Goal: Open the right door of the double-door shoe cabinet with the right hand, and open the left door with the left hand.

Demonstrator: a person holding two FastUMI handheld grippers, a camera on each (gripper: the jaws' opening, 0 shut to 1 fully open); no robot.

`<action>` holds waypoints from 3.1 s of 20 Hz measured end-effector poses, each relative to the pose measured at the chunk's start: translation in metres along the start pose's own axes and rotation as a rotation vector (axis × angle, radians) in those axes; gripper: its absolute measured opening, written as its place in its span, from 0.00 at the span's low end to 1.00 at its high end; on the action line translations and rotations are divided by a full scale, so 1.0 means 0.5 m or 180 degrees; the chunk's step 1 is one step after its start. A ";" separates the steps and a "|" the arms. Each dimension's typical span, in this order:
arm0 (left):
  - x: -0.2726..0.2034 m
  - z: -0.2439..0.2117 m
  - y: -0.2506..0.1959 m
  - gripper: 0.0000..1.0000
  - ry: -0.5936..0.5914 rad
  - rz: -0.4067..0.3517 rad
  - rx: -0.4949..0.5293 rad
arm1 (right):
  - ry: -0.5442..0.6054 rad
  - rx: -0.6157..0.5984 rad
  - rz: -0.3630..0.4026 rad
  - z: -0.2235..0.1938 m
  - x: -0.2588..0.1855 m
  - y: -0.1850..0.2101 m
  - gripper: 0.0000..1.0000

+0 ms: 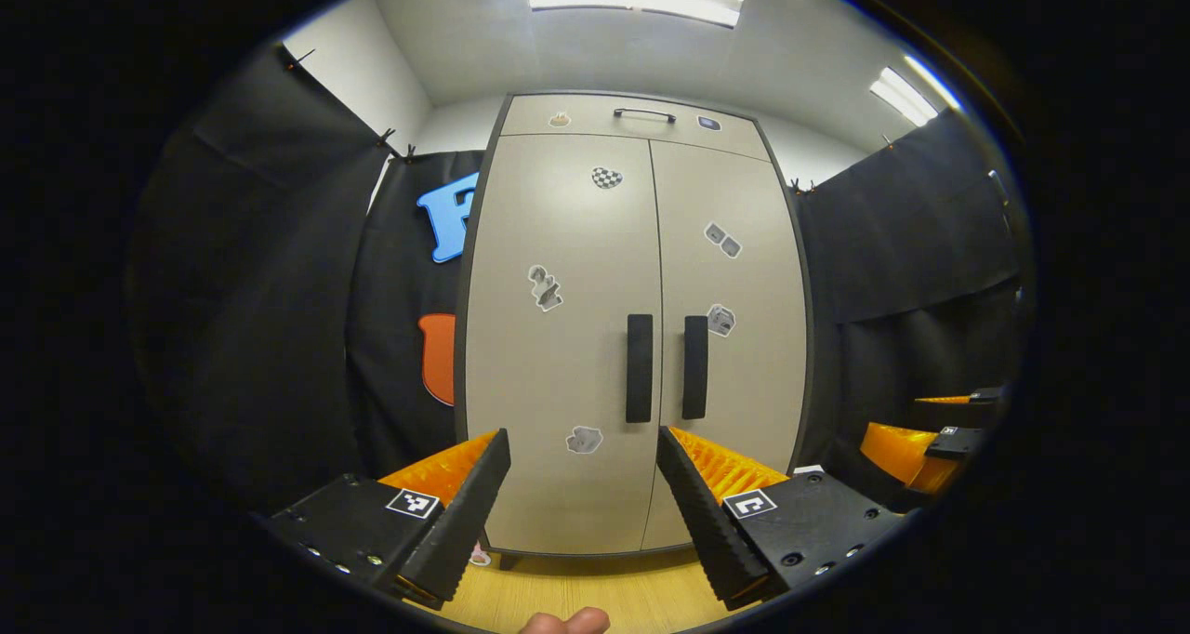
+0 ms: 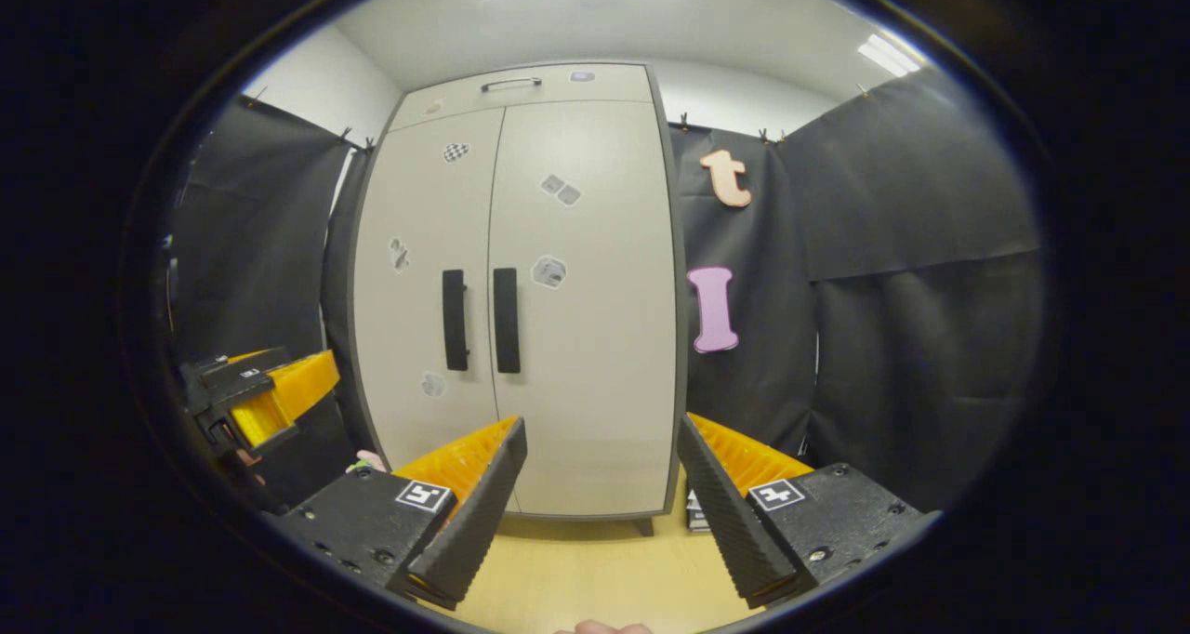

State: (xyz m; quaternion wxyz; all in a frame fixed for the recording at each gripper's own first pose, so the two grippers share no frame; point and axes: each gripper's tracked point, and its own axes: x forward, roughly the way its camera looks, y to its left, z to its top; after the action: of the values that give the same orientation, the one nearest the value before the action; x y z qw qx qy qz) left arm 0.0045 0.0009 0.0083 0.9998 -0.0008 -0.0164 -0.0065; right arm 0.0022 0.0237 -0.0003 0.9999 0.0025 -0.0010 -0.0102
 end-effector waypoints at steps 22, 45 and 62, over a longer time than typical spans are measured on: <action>0.000 -0.058 0.045 0.95 0.0307 0.0237 -0.0092 | 0.0164 0.0059 0.0236 0.095 0.431 0.180 0.99; 0.000 -0.082 0.124 0.95 0.0329 0.0420 -0.0110 | 0.0039 -0.0140 0.0238 0.109 0.477 0.226 0.36; -0.021 -0.065 0.093 0.95 0.0226 0.0333 -0.0045 | 0.0211 0.0001 0.0710 0.106 0.346 0.190 0.20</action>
State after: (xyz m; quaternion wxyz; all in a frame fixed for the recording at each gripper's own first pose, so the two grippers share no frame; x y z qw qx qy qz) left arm -0.0043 0.0472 -0.0244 0.9987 -0.0085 0.0193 0.0456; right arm 0.1769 0.1148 0.0538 0.9944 0.0029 0.0317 0.1012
